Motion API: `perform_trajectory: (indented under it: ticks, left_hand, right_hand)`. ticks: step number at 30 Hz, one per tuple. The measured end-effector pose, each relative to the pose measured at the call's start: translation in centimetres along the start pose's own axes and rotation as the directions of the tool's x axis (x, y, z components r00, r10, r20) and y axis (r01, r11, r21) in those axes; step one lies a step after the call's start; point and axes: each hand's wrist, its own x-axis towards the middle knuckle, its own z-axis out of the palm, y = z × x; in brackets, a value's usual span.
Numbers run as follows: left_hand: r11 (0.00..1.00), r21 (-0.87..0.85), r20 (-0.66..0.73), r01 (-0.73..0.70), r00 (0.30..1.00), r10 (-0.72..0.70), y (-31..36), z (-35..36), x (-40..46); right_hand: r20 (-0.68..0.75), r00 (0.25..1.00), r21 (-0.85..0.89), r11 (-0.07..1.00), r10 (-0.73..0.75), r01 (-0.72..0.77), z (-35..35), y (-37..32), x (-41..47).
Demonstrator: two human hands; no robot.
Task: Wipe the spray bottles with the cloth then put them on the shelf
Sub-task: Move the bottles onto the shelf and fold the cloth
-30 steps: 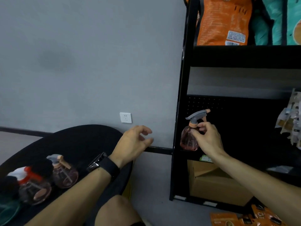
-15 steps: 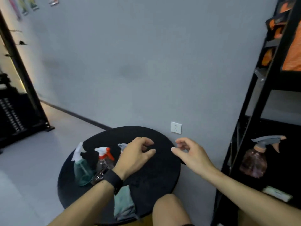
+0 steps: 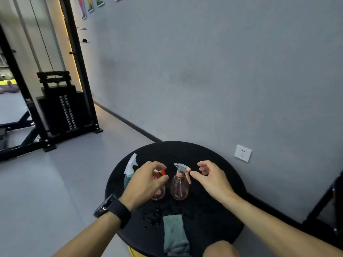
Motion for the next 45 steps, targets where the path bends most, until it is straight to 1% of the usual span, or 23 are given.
perform_trajectory:
  ticks: [12, 15, 23, 28, 36, 40, 45]
  left_hand:
    - [0.999, -0.028, 0.031, 0.035, 0.999, -0.034, -4.7, 2.1, 3.9]
    - [0.998, 0.008, 0.03, 0.06, 0.998, -0.06, -5.8, 2.5, 5.4]
    - [0.995, 0.056, 0.035, 0.081, 0.996, -0.083, -8.0, 3.9, 7.3]
    - [0.994, 0.058, 0.051, 0.092, 0.994, -0.095, -8.3, 4.0, 7.1]
    - [0.995, 0.057, 0.03, 0.078, 0.996, -0.08, -6.7, 2.8, 6.5]
    - [0.998, 0.059, 0.027, 0.037, 0.999, -0.039, -4.6, 2.1, 6.1]
    - [0.997, 0.071, 0.034, -0.017, 0.999, 0.014, -0.7, 1.6, 5.5]
  right_hand:
    - [0.067, 0.99, -0.058, 0.991, 0.126, -0.123, 6.3, 3.3, 6.7]
    - [0.094, 0.985, -0.058, 0.988, 0.145, -0.14, 7.3, 4.0, 7.9]
    - [0.107, 0.984, -0.059, 0.989, 0.143, -0.137, 9.2, 4.7, 9.3]
    - [0.062, 0.99, -0.052, 0.991, 0.124, -0.121, 9.4, 4.3, 9.1]
    - [0.026, 0.997, -0.006, 0.998, 0.07, -0.069, 7.2, 2.6, 8.4]
    - [0.013, 0.999, -0.01, 0.999, 0.046, -0.046, 4.6, 1.6, 7.6]
    - [-0.043, 0.998, 0.0, 0.999, 0.034, -0.034, -0.2, 0.5, 5.7]
